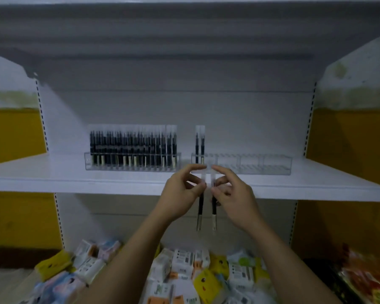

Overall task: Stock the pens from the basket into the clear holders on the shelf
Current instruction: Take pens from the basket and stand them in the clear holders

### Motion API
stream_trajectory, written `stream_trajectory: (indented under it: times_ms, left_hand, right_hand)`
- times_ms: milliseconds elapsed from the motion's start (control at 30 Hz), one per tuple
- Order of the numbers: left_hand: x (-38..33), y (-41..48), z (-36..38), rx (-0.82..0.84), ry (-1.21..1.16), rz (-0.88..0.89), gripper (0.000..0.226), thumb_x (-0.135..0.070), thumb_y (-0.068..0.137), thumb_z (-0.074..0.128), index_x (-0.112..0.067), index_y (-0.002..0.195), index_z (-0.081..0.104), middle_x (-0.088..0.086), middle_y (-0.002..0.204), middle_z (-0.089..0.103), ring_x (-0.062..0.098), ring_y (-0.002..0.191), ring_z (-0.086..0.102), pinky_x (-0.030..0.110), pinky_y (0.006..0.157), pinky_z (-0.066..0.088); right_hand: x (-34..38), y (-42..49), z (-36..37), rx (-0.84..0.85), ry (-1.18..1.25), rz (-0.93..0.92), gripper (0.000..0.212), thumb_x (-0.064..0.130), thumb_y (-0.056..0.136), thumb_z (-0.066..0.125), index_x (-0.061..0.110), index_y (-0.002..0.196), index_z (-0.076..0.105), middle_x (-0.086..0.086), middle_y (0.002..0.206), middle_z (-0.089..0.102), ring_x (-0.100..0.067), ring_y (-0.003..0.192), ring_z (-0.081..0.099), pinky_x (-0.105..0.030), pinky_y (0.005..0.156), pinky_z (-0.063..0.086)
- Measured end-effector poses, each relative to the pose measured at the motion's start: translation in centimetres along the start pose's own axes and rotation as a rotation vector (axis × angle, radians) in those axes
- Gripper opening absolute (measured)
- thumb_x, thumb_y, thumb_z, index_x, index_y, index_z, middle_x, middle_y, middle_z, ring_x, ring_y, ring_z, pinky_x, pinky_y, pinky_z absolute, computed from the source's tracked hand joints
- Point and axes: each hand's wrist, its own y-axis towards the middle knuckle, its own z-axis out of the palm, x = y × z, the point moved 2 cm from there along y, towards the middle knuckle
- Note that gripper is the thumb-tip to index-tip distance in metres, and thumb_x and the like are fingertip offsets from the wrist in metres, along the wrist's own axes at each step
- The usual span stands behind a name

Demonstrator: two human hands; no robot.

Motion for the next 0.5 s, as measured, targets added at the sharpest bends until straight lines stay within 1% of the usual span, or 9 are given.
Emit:
stream_trajectory:
  times_ms: [67, 167, 233, 333, 467, 500]
  left_hand:
    - [-0.8, 1.3, -0.3, 0.004, 0.009, 0.028, 0.035, -0.021, 0.09, 0.065, -0.038, 0.119, 0.056, -0.006, 0.09, 0.068, 0.008, 0.075, 0.067, 0.022, 0.064, 0.051]
    - [-2.1, 3.3, -1.0, -0.014, 0.003, 0.064, 0.033, -0.018, 0.089, 0.066, -0.036, 0.115, 0.057, -0.003, 0.092, 0.067, 0.009, 0.073, 0.067, 0.023, 0.065, 0.053]
    - [-2.9, 4.8, -1.6, -0.031, -0.003, 0.082, 0.033, -0.015, 0.087, 0.067, -0.034, 0.113, 0.057, -0.002, 0.093, 0.066, 0.008, 0.07, 0.067, 0.025, 0.065, 0.055]
    - [-4.2, 7.1, -2.5, -0.049, 0.017, 0.126, 0.033, -0.015, 0.087, 0.068, -0.034, 0.112, 0.057, -0.002, 0.095, 0.067, 0.008, 0.068, 0.067, 0.03, 0.062, 0.059]
    - [-5.1, 10.1, -3.7, -0.111, 0.041, 0.168, 0.029, -0.021, 0.089, 0.066, -0.034, 0.113, 0.056, -0.007, 0.093, 0.067, 0.004, 0.069, 0.068, 0.021, 0.062, 0.057]
    - [-5.1, 11.0, -3.9, -0.135, 0.048, 0.181, 0.029, -0.022, 0.089, 0.066, -0.035, 0.113, 0.056, -0.008, 0.093, 0.067, 0.004, 0.07, 0.068, 0.021, 0.063, 0.057]
  right_hand:
    - [0.8, 1.4, -0.5, -0.016, -0.002, -0.02, 0.043, 0.015, 0.091, 0.064, 0.039, 0.125, 0.052, 0.008, 0.097, 0.061, -0.006, 0.074, 0.068, -0.021, 0.068, 0.055]
    - [2.0, 3.5, -1.2, -0.026, 0.017, -0.049, 0.04, 0.014, 0.09, 0.066, 0.034, 0.123, 0.053, 0.006, 0.098, 0.06, -0.007, 0.071, 0.068, -0.022, 0.065, 0.056]
    - [2.6, 5.0, -1.5, -0.035, 0.053, -0.066, 0.039, 0.013, 0.089, 0.066, 0.033, 0.12, 0.053, 0.005, 0.096, 0.059, -0.009, 0.07, 0.069, -0.024, 0.064, 0.057]
    - [3.6, 7.3, -1.7, -0.06, 0.094, -0.114, 0.038, 0.009, 0.089, 0.065, 0.032, 0.117, 0.053, 0.004, 0.095, 0.06, -0.01, 0.07, 0.069, -0.029, 0.066, 0.06]
    - [4.2, 10.7, -2.0, -0.117, 0.115, -0.154, 0.039, 0.007, 0.089, 0.064, 0.031, 0.118, 0.052, 0.003, 0.098, 0.06, -0.015, 0.073, 0.071, -0.035, 0.067, 0.061]
    - [4.1, 11.8, -2.0, -0.134, 0.11, -0.163, 0.039, 0.008, 0.089, 0.064, 0.031, 0.118, 0.052, 0.002, 0.099, 0.06, -0.016, 0.074, 0.071, -0.037, 0.067, 0.061]
